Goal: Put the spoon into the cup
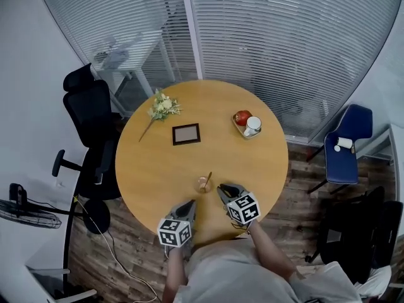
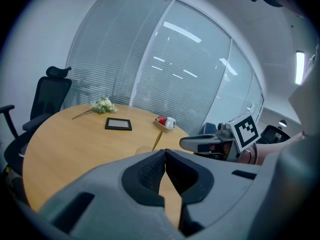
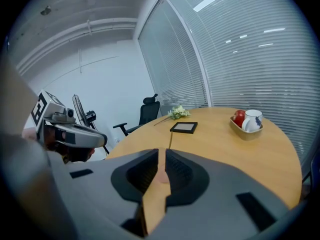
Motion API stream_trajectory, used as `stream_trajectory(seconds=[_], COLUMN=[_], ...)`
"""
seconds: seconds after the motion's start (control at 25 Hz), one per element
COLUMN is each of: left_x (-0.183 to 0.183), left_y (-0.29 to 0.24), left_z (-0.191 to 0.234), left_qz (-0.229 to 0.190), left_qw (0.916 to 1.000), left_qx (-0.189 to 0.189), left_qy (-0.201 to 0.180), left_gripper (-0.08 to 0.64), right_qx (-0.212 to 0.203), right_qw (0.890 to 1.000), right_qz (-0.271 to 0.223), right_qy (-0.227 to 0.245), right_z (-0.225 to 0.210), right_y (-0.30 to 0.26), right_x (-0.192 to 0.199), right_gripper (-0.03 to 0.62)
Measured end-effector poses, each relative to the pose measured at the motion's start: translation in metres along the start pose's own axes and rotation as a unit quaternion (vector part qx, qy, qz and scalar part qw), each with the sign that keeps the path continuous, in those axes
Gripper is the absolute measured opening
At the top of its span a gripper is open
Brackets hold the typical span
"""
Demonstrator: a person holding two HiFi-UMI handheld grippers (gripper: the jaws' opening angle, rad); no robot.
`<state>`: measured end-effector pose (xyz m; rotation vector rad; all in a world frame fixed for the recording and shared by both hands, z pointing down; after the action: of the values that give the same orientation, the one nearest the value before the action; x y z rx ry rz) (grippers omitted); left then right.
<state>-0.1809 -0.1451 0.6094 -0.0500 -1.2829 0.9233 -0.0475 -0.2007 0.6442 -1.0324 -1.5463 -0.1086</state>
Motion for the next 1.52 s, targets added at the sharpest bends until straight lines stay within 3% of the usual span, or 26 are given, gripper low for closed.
stream_trajectory(seconds=[0.44,0.92,1.2,1.52], left_x=[0.017,0.027,0.022,0.017], left_y=[0.007,0.018,0.009,0.007], left_z=[-0.005,0.002,-0.004,-0.003], left_qz=[0.006,-0.020,-0.023,-0.020], left_qw=[1.0000,0.9992,0.9994,0.9995], left_qx=[0.003,-0.026,-0.014,-0.018], left_qy=[0.006,0.022,0.019,0.019], left_gripper=[0.009,0.009,0.009,0.009], right_qx=[0.011,0.013,0.015,0.006], right_qw=[1.000,1.000,1.000,1.000], right_qz=[-0.002,-0.005,-0.006,-0.005], right_qy=[-0.014,-0.016,-0.018,-0.019], right_z=[0.003,0.011,0.003,0.001], right_y=[0.015,0.031,0.036,0.034], right_x=[0.014,0.025,0.025,0.022], right_gripper=[0.040,0.040,-0.002,-0.002])
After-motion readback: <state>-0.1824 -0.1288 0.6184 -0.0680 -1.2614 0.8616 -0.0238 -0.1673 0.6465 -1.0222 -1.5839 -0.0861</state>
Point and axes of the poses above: the fingertips, and each gripper's own axes: y backward along the fingers, z to its left, x out of its underside, the point moved 3 cm from there along y, backward along the fingers, and after that the axes turned 1 degree about x, right-handed, at the moved point
